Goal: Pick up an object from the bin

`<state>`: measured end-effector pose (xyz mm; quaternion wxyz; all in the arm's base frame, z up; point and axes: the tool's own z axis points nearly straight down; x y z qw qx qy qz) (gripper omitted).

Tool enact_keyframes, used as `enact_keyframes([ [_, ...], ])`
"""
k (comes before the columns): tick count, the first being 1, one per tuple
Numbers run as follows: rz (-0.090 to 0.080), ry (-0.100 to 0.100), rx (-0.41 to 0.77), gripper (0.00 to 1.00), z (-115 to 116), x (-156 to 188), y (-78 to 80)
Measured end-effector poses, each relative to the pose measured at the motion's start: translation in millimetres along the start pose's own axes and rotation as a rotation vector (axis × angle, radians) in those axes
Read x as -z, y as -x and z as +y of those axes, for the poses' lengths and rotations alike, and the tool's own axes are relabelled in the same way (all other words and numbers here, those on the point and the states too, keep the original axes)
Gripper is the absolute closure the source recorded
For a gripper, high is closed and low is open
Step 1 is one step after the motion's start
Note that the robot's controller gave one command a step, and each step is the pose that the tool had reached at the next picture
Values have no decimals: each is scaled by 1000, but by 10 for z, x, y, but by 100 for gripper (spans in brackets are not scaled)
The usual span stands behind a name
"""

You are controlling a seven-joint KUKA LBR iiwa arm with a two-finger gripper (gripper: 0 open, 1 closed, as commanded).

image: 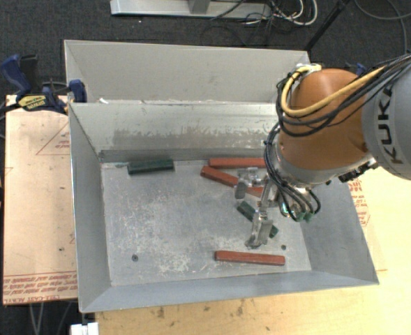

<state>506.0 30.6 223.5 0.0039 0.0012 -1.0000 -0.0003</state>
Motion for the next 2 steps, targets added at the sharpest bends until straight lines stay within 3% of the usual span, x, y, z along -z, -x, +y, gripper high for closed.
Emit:
enact_keyframes([
  [1,-8,1,-1,0,-1,42,15],
  [2,-16,0,37,0,39,-460,51],
])
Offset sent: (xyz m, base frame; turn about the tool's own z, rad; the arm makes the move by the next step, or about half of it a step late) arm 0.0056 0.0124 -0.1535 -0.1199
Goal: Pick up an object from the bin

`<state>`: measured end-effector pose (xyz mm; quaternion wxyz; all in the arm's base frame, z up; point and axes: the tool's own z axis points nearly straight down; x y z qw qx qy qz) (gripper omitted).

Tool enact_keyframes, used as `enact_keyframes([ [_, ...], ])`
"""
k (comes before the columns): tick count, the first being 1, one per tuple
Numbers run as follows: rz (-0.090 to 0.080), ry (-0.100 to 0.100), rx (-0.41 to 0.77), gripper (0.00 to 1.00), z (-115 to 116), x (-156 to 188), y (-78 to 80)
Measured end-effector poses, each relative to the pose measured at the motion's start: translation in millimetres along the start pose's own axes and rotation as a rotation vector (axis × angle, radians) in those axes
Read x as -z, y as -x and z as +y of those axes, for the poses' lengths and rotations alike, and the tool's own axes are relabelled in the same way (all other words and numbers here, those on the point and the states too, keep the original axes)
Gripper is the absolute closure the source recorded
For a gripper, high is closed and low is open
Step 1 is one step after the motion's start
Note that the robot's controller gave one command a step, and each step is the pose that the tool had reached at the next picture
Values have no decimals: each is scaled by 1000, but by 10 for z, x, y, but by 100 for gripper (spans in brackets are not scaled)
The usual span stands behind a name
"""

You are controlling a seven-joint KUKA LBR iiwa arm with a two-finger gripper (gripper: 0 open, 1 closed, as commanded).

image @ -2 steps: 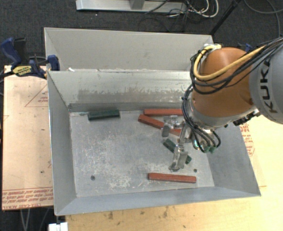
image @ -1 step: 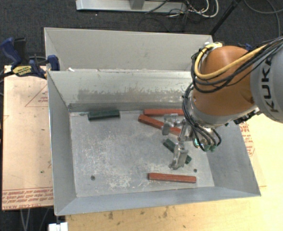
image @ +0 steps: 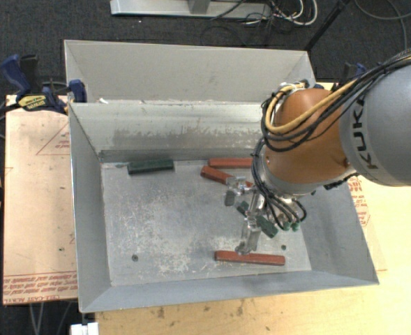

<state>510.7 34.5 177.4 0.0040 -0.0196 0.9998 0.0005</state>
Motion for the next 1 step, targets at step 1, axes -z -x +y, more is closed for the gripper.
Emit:
enact_keyframes([
  [1,3,1,155,0,-94,-693,-101],
])
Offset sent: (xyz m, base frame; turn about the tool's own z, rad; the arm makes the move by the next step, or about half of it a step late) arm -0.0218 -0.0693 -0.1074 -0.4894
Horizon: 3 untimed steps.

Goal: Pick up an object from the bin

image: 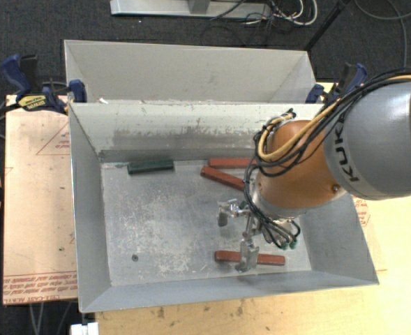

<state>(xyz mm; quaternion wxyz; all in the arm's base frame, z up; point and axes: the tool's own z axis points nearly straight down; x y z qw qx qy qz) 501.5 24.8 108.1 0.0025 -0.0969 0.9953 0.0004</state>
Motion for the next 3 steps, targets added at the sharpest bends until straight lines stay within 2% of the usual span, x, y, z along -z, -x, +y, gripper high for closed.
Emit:
enact_keyframes([
  [1,-2,-1,329,100,-565,-368,-219],
  [2,-2,-1,329,100,-565,-368,-219],
  [3,-2,-1,296,100,-366,1327,-191],
])
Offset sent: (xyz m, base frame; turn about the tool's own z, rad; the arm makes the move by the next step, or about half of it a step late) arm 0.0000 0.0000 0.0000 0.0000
